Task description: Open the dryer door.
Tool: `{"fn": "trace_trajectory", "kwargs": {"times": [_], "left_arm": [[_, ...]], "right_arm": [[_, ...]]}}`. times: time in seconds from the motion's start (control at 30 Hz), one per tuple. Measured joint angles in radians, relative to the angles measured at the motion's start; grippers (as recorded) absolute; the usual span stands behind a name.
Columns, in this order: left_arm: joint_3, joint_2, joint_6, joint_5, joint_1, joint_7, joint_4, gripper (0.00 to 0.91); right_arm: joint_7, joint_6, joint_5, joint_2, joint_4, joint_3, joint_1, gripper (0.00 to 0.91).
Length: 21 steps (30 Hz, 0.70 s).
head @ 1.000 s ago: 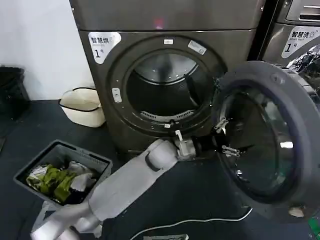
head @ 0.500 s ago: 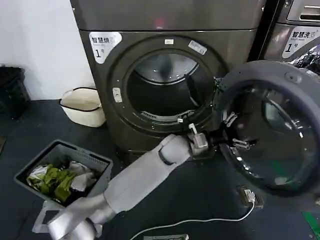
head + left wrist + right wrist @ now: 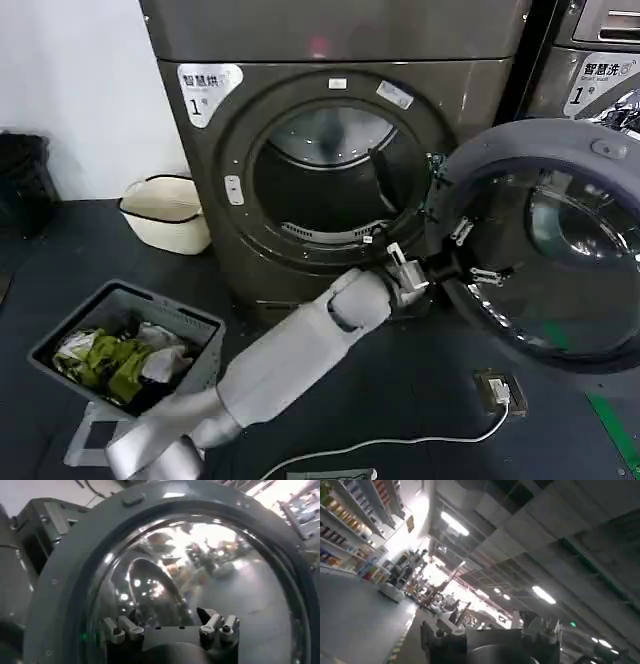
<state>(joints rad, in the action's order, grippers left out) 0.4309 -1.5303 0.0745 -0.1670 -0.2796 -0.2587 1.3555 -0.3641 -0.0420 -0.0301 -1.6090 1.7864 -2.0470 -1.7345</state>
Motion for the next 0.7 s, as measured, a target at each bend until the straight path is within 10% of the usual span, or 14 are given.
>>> {"fn": "trace_trajectory", "kwargs": {"times": [0.7], "left_arm": [[0.004,0.057,-0.045,-0.034,-0.05,-0.042,0.12,0.907]], "right_arm": [[0.012,-0.008,0.005,0.0,0.007,0.015,0.01,0.907]]}}
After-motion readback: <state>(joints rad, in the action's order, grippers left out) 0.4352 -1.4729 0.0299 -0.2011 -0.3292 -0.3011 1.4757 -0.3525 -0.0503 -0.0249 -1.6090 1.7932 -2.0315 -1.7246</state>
